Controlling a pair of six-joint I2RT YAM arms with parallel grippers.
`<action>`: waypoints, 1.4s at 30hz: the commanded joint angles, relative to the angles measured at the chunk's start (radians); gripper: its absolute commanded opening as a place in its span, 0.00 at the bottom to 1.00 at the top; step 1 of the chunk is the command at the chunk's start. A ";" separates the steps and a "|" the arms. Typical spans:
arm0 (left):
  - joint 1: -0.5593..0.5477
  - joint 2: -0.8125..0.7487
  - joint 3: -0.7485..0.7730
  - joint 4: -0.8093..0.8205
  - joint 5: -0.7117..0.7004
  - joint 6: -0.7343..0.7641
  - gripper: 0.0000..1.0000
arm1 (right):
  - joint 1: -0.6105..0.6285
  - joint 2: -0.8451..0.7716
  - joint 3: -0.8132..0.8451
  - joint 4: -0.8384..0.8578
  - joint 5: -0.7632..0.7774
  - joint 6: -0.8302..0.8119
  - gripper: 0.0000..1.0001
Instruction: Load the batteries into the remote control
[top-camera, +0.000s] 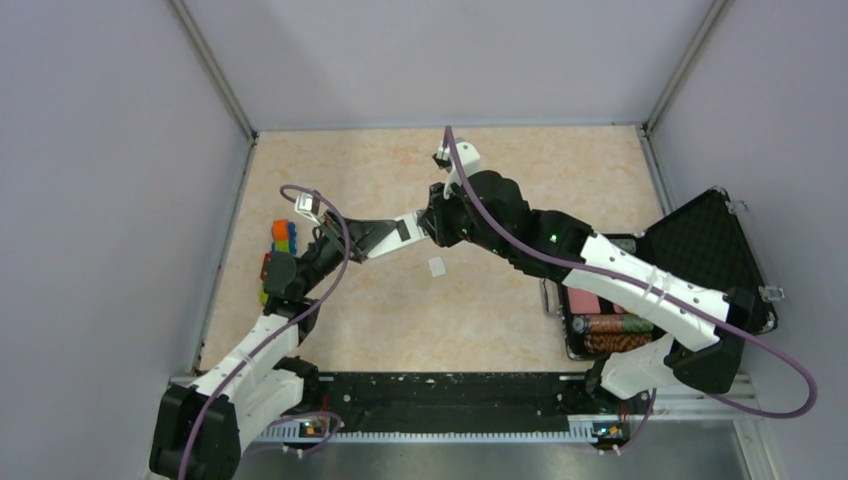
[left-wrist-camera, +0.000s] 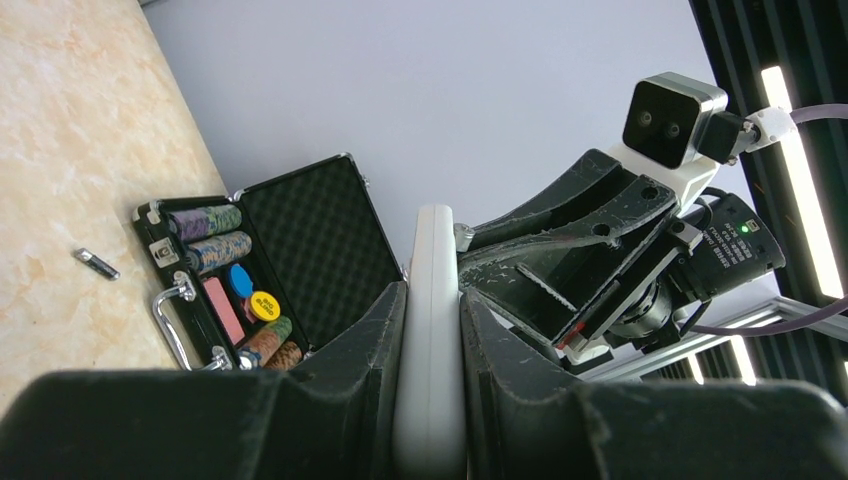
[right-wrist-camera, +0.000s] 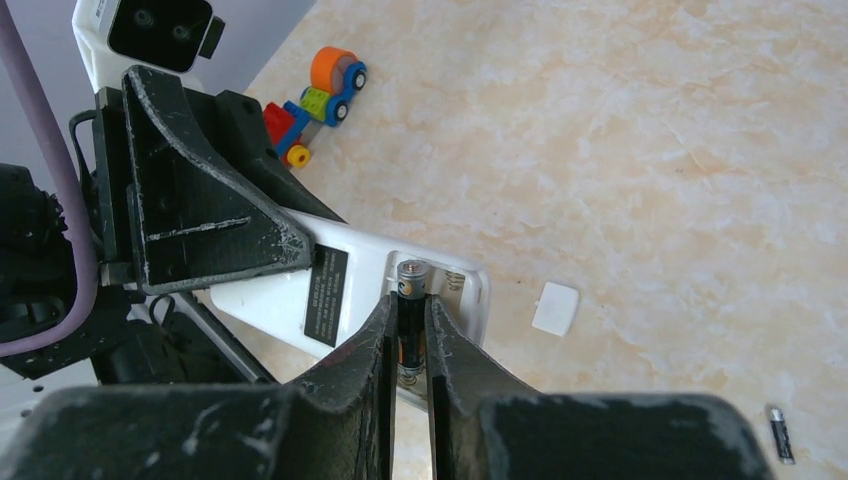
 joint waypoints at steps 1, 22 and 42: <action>-0.001 -0.005 0.009 0.138 -0.031 -0.015 0.00 | 0.018 0.009 0.047 -0.051 -0.018 0.030 0.12; -0.001 -0.020 -0.003 0.117 -0.023 0.001 0.00 | 0.018 0.025 0.104 -0.065 0.043 0.054 0.33; -0.001 -0.017 -0.002 0.217 -0.034 0.019 0.00 | 0.018 -0.091 0.113 -0.109 0.151 0.310 0.94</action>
